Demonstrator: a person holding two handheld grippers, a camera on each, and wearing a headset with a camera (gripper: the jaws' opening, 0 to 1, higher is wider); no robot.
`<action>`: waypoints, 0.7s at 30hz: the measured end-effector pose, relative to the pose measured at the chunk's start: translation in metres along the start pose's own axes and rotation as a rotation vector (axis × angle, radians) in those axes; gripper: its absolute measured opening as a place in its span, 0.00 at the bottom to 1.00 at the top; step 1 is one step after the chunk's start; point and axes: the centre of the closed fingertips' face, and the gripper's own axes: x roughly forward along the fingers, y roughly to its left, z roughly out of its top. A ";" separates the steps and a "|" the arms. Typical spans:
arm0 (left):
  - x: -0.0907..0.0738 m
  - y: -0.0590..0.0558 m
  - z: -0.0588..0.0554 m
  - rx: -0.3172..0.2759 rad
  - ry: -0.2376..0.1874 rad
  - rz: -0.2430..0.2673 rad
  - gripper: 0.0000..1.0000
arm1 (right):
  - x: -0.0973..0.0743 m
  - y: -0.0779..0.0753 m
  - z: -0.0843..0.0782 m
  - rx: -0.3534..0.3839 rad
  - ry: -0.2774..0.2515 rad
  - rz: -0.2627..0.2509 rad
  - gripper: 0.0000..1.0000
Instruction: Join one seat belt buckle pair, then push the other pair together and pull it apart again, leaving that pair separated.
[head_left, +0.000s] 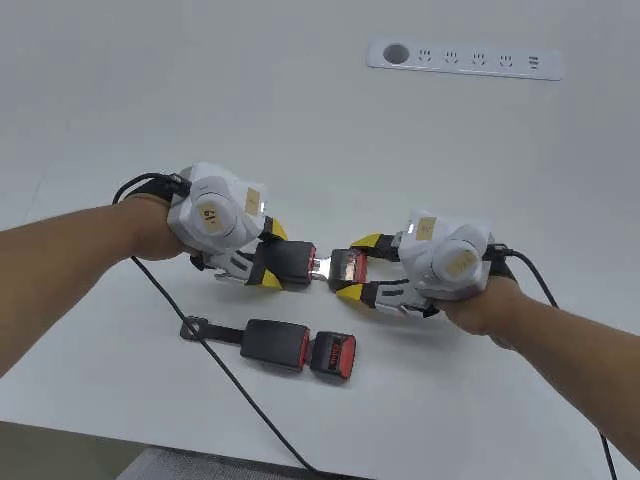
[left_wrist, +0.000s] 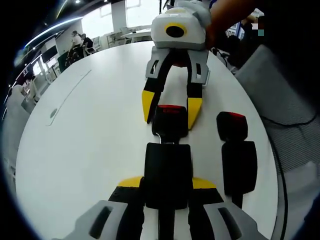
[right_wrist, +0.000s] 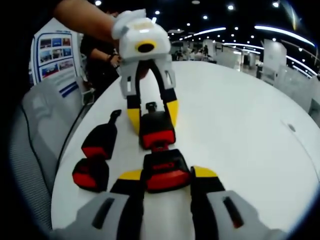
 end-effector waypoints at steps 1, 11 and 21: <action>0.000 0.000 0.000 0.001 0.003 -0.001 0.34 | 0.000 0.001 0.000 0.001 -0.001 0.001 0.36; 0.000 -0.001 0.003 0.013 0.009 -0.009 0.34 | 0.010 0.004 0.008 0.023 0.008 -0.024 0.35; 0.001 0.001 0.000 0.016 0.015 -0.009 0.34 | 0.012 0.002 0.009 0.040 0.034 -0.050 0.36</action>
